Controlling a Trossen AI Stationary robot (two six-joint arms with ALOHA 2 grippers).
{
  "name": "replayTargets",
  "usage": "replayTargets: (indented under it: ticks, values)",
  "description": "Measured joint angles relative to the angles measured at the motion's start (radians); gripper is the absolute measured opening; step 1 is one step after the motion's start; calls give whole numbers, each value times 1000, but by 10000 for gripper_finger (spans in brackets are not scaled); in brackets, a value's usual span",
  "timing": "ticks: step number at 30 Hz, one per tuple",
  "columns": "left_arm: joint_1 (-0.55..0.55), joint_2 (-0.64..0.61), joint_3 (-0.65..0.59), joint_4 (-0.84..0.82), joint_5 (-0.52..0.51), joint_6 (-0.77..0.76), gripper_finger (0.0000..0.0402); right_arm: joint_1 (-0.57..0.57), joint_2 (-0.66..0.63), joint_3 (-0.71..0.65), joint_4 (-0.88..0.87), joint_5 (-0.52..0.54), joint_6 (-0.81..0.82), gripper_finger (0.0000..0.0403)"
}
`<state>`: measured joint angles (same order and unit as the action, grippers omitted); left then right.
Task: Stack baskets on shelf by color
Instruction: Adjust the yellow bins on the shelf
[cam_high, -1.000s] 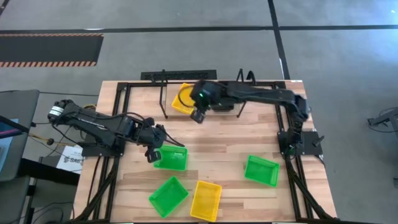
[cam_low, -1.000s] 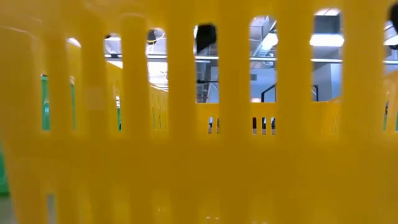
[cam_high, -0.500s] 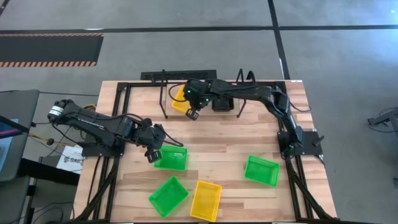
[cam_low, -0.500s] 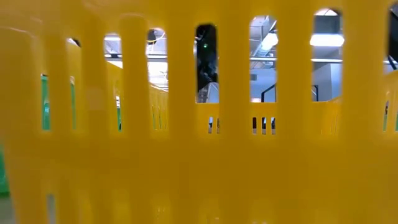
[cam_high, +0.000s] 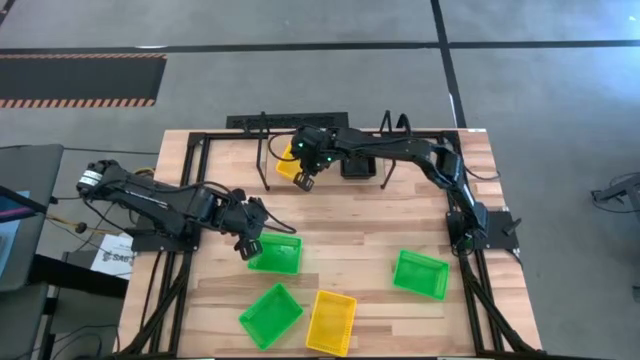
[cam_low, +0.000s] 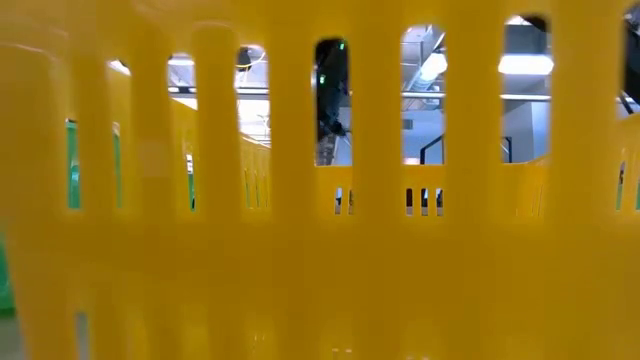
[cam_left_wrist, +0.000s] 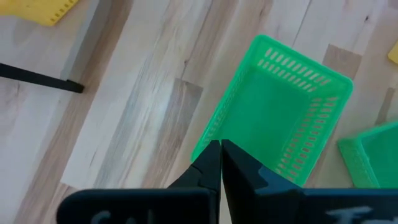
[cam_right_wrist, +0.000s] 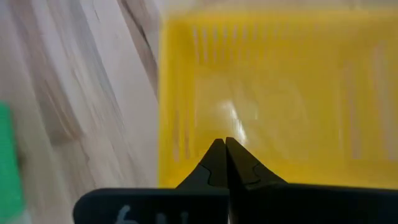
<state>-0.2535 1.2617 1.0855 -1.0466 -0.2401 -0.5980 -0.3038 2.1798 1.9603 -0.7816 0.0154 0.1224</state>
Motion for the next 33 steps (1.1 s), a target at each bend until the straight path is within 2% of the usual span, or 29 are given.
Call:
replayTargets:
  ticks: [8, 14, 24, 33]
  values:
    - [0, 0, 0, 9, -1, -6, 0, 5, 20, 0, -54, -13, -1, 0]
    - [0, 0, 0, 11, -2, -20, 0, 1, -14, 5, -146, -9, -29, 0]
    - [0, 0, 0, 16, -2, -35, 0, -14, -33, 8, -291, 103, -79, 0]
    - [0, 0, 0, 17, -2, -35, 0, -25, -40, 8, -129, 92, -100, 0]
